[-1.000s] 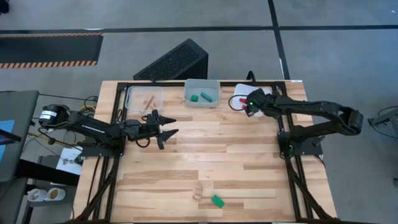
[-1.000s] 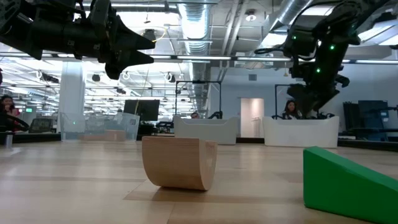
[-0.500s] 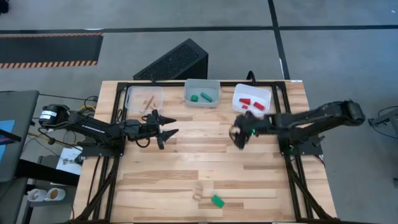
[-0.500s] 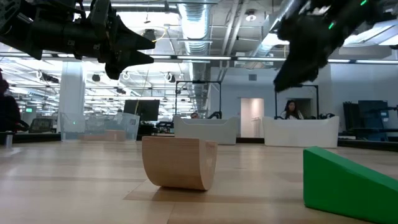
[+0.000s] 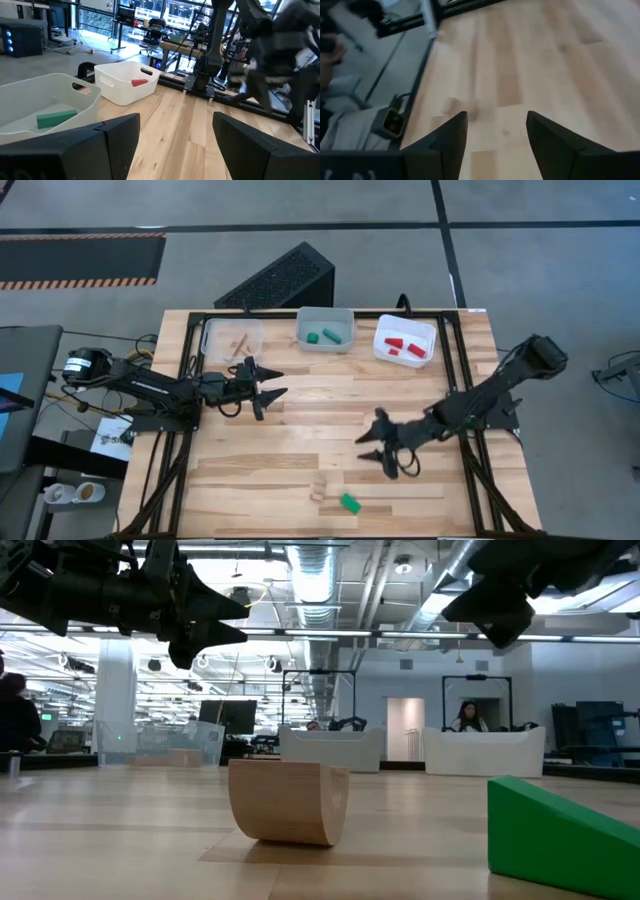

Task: Sort & place blocks by color
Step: Put the green block into the gray bin

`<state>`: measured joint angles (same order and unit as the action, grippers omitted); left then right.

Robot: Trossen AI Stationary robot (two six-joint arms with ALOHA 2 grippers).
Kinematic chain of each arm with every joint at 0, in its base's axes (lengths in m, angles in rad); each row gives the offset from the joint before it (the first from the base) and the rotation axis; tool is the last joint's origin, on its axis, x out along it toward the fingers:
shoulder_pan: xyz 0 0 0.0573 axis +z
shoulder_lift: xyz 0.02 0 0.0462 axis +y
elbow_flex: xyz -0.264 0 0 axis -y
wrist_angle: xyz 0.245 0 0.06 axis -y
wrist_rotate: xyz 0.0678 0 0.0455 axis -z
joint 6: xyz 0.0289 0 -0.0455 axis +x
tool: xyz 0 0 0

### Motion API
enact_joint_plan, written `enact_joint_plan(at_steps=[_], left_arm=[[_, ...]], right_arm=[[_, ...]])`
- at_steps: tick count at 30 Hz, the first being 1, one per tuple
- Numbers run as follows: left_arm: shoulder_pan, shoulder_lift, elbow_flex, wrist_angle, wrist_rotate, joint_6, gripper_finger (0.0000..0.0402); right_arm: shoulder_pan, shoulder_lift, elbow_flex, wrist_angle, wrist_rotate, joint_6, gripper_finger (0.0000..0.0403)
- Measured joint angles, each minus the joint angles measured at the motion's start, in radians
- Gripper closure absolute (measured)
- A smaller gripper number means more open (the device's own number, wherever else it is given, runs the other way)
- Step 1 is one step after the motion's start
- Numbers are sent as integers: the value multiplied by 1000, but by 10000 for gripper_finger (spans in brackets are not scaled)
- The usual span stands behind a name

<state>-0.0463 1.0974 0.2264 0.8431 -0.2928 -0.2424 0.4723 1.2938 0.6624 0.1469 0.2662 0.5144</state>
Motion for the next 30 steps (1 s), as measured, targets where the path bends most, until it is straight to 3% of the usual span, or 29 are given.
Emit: enact_joint_plan(at_steps=[3, 10, 15, 21, 30], left_arm=[[0, 0, 0, -4, 0, -7, 166], [0, 0, 0, -26, 0, -8, 166], [0, 0, 0, -32, -1, -26, 166], [0, 0, 0, -39, 0, -35, 166], [0, 0, 0, -44, -1, -36, 166]], right_arm=[[45, 106, 28, 82, -14, -21, 179], [98, 336, 234, -25, -66, -16, 179], [93, 440, 444, -259, -149, 103, 179], [128, 583, 642, -589, -174, 90, 179], [90, 671, 709, -610, -279, 210, 179]])
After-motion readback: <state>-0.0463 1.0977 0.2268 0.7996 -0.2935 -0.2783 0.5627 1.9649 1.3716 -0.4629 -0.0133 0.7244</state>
